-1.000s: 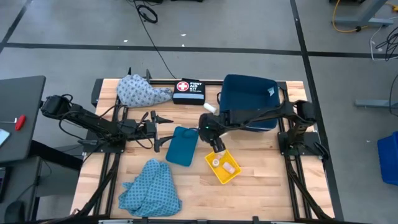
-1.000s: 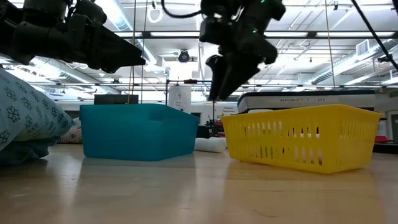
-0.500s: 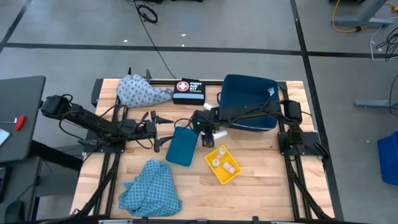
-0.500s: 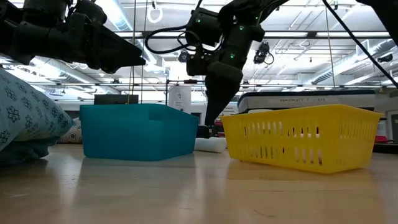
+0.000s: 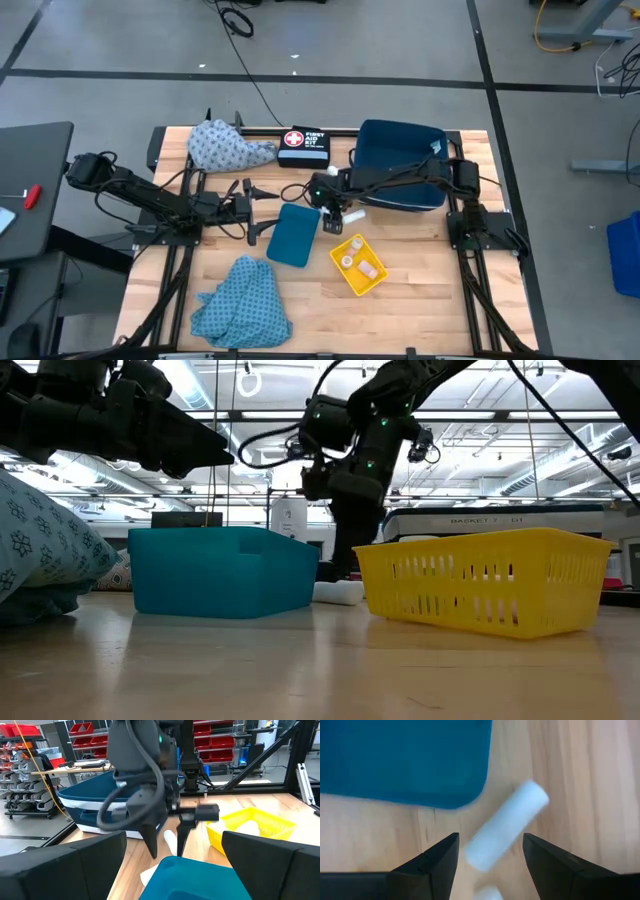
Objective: Pick & place medical supplies in basket/bin
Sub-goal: Put the bottom left rolled gauze into the blue bin
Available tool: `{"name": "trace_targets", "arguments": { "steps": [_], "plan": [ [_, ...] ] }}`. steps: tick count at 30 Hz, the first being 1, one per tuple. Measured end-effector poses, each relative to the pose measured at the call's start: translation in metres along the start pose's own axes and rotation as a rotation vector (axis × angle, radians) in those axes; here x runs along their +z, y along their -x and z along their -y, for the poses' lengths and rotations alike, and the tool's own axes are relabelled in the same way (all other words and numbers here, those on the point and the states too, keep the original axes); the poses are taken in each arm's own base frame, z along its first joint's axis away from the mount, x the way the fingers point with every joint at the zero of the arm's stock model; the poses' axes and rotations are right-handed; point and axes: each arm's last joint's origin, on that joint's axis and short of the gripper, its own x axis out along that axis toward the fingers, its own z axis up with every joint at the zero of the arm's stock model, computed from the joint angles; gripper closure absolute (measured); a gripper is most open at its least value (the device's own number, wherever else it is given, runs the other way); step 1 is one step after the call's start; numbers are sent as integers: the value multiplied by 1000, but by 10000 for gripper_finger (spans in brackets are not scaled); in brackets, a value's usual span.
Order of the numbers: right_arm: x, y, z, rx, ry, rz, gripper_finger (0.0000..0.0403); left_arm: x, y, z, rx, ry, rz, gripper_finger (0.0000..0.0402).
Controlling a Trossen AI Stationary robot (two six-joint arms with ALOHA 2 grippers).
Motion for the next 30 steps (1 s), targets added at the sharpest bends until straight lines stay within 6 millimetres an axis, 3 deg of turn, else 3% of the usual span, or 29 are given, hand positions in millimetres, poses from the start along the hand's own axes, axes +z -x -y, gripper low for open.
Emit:
{"name": "trace_targets", "arguments": {
  "steps": [5,16,23,27,30],
  "plan": [
    [-3,-11,0,-11,5,-38,174,0,0,0,0,2,1,71],
    [-1,-13,1,-34,2,-19,174,0,-1,-2,4,4,2,71],
    [-2,-29,-2,-31,23,-35,176,0,-1,-2,1,9,2,71],
    [-4,-33,-6,-77,54,-54,204,0,-1,-2,3,7,-1,71],
    [-5,-33,-8,-92,58,-68,257,0,-1,-2,4,5,-1,71]
  ]
}}
